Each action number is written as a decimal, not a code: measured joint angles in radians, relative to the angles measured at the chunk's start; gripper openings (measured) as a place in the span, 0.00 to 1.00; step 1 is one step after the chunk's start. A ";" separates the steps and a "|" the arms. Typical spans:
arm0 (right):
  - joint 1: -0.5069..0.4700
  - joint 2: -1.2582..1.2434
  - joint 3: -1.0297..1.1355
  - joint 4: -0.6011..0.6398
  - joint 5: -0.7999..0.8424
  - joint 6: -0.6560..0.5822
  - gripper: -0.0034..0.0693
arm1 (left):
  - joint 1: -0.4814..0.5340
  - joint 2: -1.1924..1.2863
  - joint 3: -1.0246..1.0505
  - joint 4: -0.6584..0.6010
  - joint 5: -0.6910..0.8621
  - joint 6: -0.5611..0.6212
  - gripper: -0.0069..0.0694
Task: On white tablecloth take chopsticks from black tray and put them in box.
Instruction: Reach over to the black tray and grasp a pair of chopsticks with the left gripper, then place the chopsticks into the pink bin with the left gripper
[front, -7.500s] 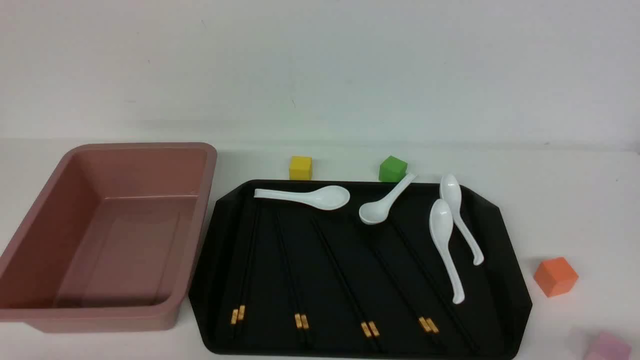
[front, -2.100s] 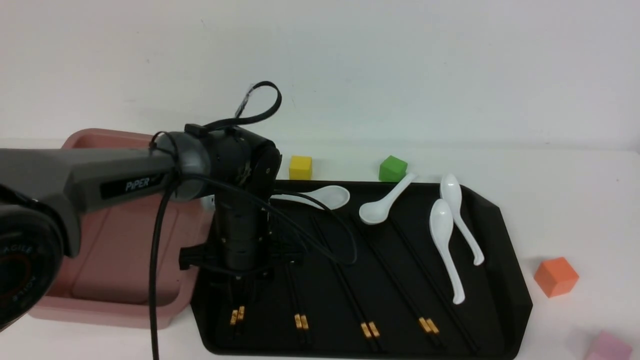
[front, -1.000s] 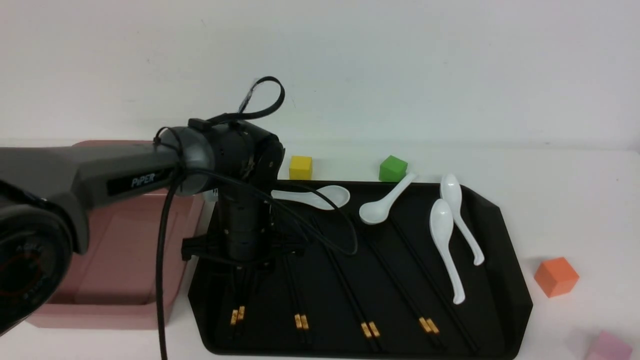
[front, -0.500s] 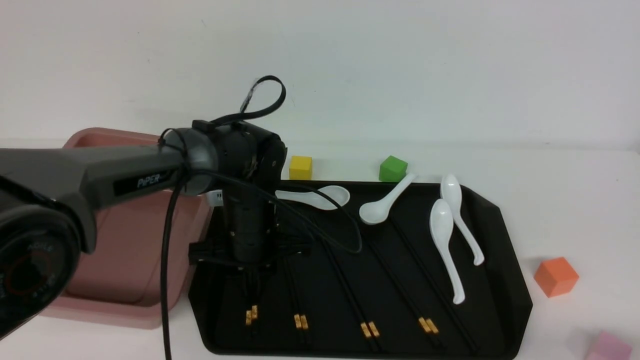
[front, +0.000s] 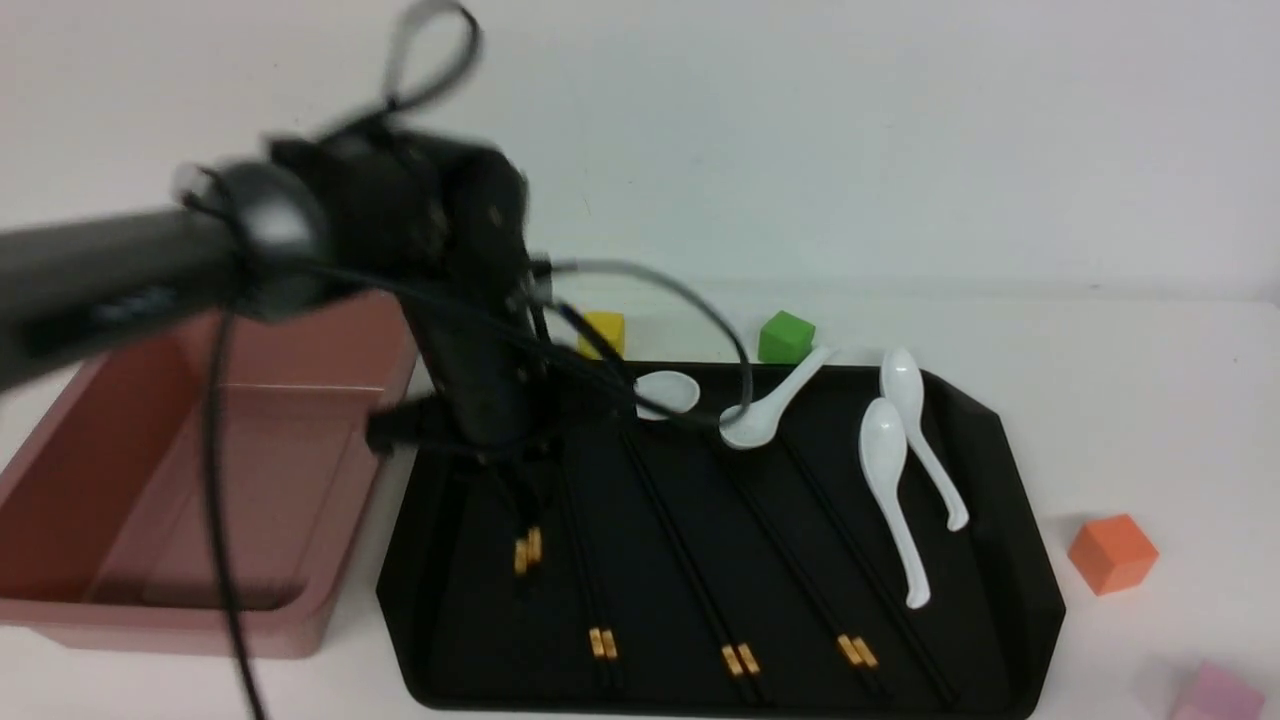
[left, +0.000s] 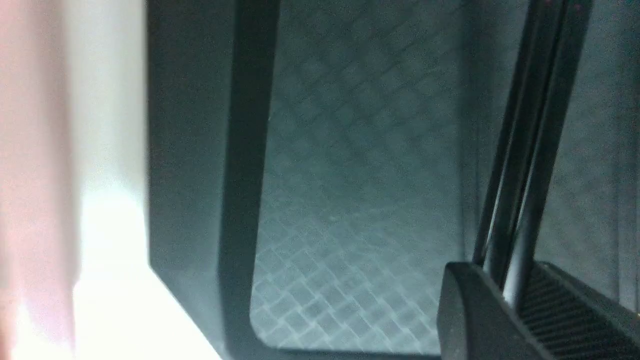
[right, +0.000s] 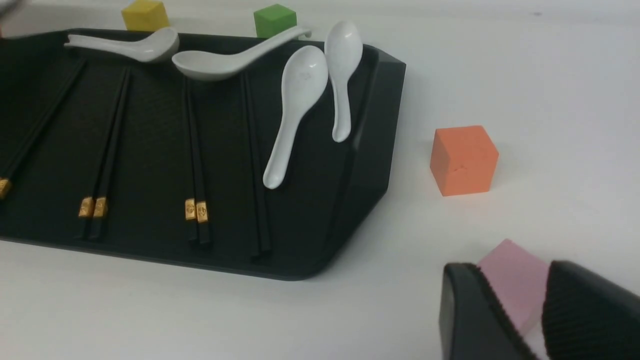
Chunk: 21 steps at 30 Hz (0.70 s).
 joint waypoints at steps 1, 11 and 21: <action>0.000 0.000 0.000 0.000 0.000 0.000 0.38 | 0.004 -0.032 0.000 0.012 0.007 0.009 0.24; 0.000 0.000 0.000 0.000 0.000 0.000 0.38 | 0.347 -0.153 0.009 0.059 0.172 0.309 0.24; 0.000 0.000 0.000 0.000 0.000 0.000 0.38 | 0.557 -0.003 0.065 0.016 0.045 0.531 0.24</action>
